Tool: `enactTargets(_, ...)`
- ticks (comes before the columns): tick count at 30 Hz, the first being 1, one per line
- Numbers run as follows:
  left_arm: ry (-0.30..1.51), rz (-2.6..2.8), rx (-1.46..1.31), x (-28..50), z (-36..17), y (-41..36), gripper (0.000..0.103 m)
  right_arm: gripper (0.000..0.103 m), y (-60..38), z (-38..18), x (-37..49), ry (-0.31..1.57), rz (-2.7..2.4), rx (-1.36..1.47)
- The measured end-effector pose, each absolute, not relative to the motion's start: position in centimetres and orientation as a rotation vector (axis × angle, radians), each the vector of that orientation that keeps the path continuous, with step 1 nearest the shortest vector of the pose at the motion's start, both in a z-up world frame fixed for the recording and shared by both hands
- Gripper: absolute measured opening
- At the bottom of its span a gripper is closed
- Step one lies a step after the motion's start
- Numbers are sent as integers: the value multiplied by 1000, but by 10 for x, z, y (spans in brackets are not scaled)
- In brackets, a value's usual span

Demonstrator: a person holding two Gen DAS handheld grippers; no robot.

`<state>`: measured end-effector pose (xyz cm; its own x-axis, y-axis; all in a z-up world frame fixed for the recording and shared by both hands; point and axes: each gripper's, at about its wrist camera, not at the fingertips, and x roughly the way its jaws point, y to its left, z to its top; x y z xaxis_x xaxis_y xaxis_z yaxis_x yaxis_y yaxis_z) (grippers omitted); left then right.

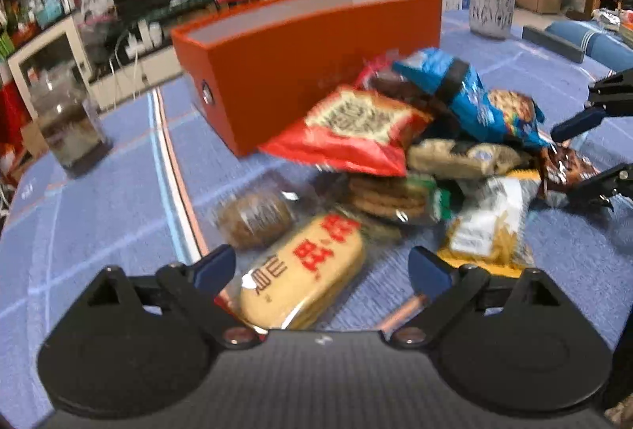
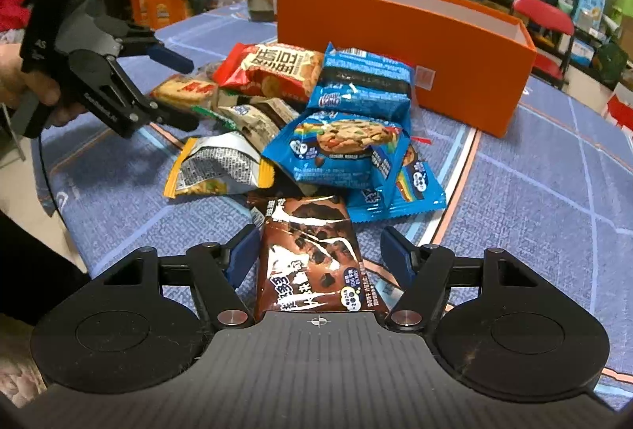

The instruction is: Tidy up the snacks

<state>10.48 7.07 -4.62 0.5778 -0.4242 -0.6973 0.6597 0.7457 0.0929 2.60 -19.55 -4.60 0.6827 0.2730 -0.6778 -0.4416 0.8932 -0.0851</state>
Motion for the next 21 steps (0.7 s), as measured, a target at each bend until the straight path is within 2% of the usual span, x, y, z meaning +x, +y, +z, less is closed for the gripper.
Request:
enactTargets(5,752,-651,376,76,-42,66,94,56,-191,-45,23,710,413,-272)
enactTargets(9,826,-684,278,59,-34,65,94,49,-189,-46,23,722,407,-273)
enactTargets(12,801,-691,276,49,-27,61,94,48,-187,-48,23,725,404,-290)
enactTargets(17,793,-618,300,56,-29,63,94,48,-184,-51,27,733,401,-297)
enactTargets(21,847,-540,188,69,-33,68,94,48,-186,-53,31,740,402,-282)
